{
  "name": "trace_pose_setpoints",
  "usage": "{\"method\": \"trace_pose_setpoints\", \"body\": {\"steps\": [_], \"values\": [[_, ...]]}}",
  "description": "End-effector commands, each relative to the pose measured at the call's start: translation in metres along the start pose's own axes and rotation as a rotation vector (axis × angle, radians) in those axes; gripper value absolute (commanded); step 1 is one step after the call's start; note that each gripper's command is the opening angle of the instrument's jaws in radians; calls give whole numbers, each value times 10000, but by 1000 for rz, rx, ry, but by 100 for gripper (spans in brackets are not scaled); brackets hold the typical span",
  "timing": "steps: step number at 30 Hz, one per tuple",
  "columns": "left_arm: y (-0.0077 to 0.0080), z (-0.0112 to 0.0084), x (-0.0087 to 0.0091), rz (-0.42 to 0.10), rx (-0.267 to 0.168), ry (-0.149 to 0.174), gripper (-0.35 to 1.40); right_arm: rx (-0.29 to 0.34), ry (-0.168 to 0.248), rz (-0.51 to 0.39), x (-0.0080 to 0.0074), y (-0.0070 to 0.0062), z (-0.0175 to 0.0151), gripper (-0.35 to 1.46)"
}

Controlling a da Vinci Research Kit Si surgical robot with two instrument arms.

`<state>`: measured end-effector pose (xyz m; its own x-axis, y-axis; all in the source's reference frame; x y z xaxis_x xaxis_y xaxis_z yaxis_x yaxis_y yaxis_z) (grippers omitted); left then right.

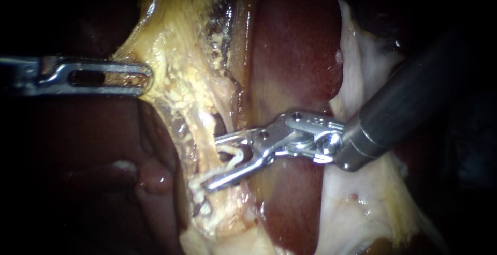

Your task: Clipping third clip left tube

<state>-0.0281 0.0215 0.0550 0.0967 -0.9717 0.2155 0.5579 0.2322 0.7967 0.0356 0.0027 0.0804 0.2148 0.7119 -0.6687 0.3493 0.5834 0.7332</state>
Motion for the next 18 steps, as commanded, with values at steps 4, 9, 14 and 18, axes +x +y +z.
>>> {"method": "trace_pose_setpoints", "body": {"steps": [4, 9, 14, 18], "values": [[0, 0, 0, 0, -1, -1, -35, -4, 2, 1, 2, -2, 1, 53], [-2, 0, 0, 0, -1, -1, -35, -2, 2, 1, 1, -5, -2, 53], [-2, 0, 1, 0, -1, -1, -35, 2, 1, 2, 3, -11, -7, 53], [-2, 0, 1, 0, -1, -1, -35, 18, 4, 3, 6, -17, -8, 53]]}}
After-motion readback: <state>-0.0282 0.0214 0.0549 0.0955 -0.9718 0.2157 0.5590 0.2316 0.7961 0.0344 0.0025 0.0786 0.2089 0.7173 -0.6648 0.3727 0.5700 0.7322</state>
